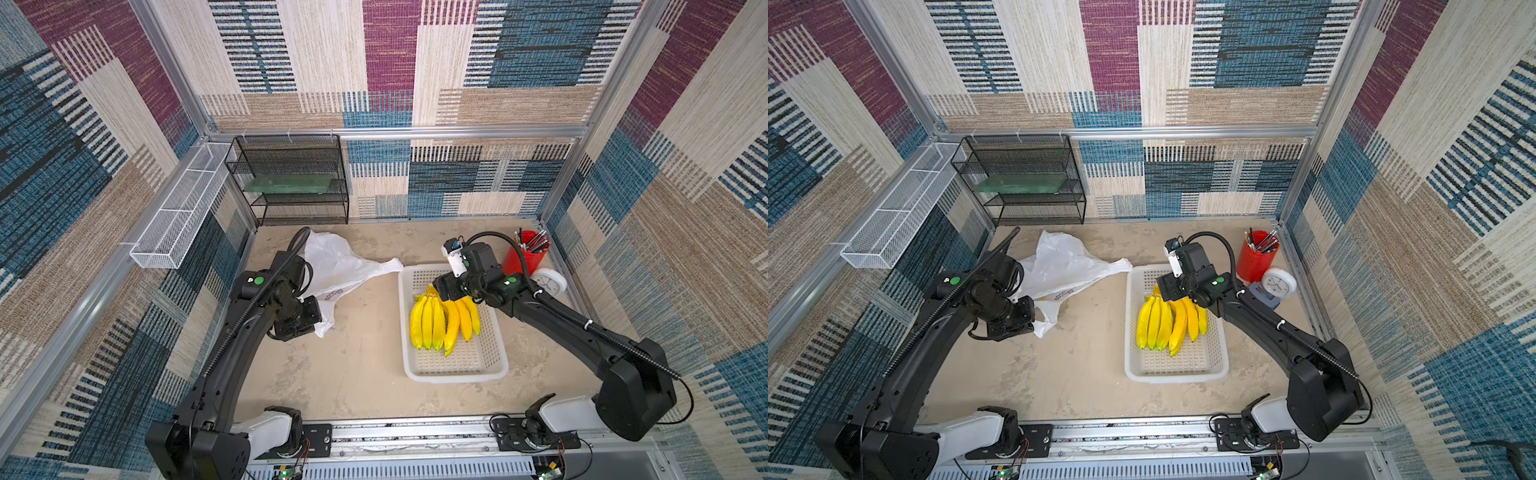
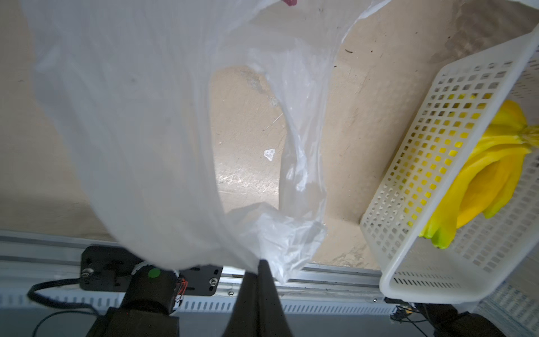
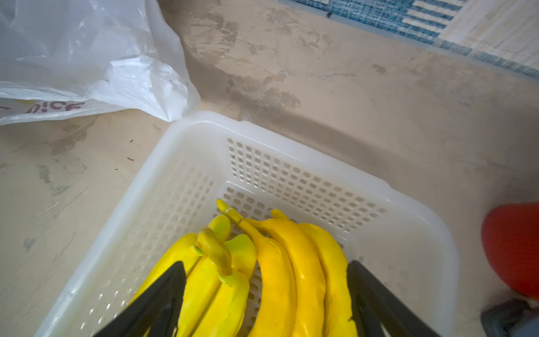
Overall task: Place the banana into a plastic bag & tie a knot
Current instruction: Pick up the banana from the basket.
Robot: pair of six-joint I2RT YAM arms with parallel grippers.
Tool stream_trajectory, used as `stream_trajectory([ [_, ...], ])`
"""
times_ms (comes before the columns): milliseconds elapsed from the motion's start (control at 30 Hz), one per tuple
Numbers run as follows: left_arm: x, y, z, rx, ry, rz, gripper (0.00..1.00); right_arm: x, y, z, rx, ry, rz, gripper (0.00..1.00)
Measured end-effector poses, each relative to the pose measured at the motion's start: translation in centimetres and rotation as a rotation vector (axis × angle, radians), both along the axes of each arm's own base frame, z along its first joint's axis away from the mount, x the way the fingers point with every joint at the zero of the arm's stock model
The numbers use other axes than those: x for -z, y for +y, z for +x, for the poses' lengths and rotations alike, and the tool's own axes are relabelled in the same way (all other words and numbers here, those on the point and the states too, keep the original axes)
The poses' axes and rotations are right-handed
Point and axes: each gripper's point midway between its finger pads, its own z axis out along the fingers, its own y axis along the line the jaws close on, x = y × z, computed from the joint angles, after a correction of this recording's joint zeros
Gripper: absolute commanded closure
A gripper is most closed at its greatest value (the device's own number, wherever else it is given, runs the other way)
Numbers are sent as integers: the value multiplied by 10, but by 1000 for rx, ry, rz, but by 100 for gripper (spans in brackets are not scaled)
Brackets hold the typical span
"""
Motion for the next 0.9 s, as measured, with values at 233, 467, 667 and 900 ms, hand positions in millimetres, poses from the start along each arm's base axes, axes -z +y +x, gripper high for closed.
stream_trajectory([
  [233, -14, 12, -14, 50, 26, 72, 100, 23, 28, -2, -96, 53, -15, 14],
  [467, -19, 15, -17, 72, 25, 86, 100, 37, 24, 1, -87, 92, -20, 28],
  [667, -22, 17, -15, 85, 20, 102, 100, 54, 28, -1, -94, 137, -26, 50],
  [900, -21, 17, -15, 100, 24, 105, 100, 37, 28, 2, -64, 112, 1, 92],
])
